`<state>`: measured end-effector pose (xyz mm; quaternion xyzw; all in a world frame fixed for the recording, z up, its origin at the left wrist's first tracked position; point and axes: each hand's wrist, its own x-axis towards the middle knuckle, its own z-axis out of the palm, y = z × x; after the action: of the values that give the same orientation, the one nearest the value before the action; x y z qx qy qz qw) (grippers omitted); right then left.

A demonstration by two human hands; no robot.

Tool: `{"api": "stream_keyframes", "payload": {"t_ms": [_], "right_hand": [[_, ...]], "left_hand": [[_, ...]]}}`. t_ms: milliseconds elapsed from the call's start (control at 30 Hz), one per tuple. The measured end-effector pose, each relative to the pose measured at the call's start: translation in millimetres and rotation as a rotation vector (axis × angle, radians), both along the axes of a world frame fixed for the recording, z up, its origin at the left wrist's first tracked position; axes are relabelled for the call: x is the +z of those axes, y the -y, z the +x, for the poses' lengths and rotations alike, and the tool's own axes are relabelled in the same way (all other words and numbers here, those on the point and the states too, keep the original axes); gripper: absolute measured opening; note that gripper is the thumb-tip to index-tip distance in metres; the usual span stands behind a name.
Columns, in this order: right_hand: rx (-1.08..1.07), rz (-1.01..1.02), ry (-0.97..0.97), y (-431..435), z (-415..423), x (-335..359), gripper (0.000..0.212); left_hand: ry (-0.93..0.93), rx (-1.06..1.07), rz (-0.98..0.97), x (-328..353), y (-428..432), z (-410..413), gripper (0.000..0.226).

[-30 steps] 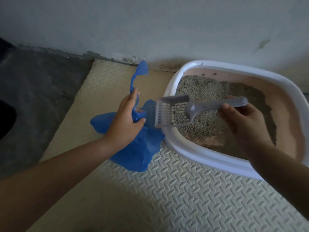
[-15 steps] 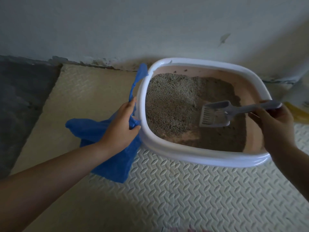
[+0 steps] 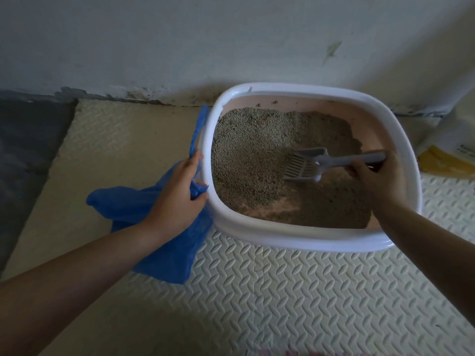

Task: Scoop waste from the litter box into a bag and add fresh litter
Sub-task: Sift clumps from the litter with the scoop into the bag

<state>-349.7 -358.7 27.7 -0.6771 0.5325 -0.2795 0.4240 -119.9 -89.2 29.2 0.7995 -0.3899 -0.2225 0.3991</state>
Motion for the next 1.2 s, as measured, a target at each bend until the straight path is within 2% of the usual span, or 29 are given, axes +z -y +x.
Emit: {"api": "stream_keyframes", "payload": {"t_ms": [100,233,267,367,433,500,600,733,1033,1100,1200], "right_hand": [[-0.054,0.099,0.037,2.3,13.7,-7.0,0.013],[-0.143,0.192,0.071,21.9,13.9,-25.7,0.047],[-0.153,0.221,0.074,22.1,11.4,-23.2,0.049],[-0.203,0.296,0.127,15.6,3.5,-12.7,0.030],[-0.270,0.279,0.141,16.9,-5.3,-16.3,0.028],[-0.340,0.219,0.139,14.6,-11.3,-19.4,0.031],[-0.405,0.081,0.093,12.8,-18.8,-20.5,0.019],[-0.249,-0.079,-0.057,0.0,-5.4,-9.1,0.025],[0.012,-0.178,-0.090,7.9,41.1,-6.5,0.024],[0.064,-0.158,-0.132,2.5,49.5,-16.4,0.025],[0.022,-0.033,-0.102,-0.7,64.6,-21.7,0.024]], "left_hand": [[-0.013,0.006,0.006,-1.1,-0.1,0.0,0.076],[-0.020,0.015,0.029,-3.7,-1.9,0.3,0.079],[-0.027,0.016,0.030,-4.1,-2.7,0.2,0.080],[-0.039,0.017,0.035,-4.7,-5.3,-0.3,0.080],[-0.035,0.014,0.040,-4.8,-6.3,-0.3,0.080],[-0.027,0.007,0.037,-5.0,-6.4,0.3,0.079],[-0.018,0.002,0.037,-5.4,-4.6,1.4,0.079],[0.002,-0.004,0.022,-5.3,-1.9,2.8,0.078],[0.013,0.008,0.045,-2.7,-0.1,2.4,0.077],[0.004,0.008,0.045,-2.2,0.8,2.5,0.077],[0.002,0.011,0.045,-2.0,2.2,2.8,0.077]]}}
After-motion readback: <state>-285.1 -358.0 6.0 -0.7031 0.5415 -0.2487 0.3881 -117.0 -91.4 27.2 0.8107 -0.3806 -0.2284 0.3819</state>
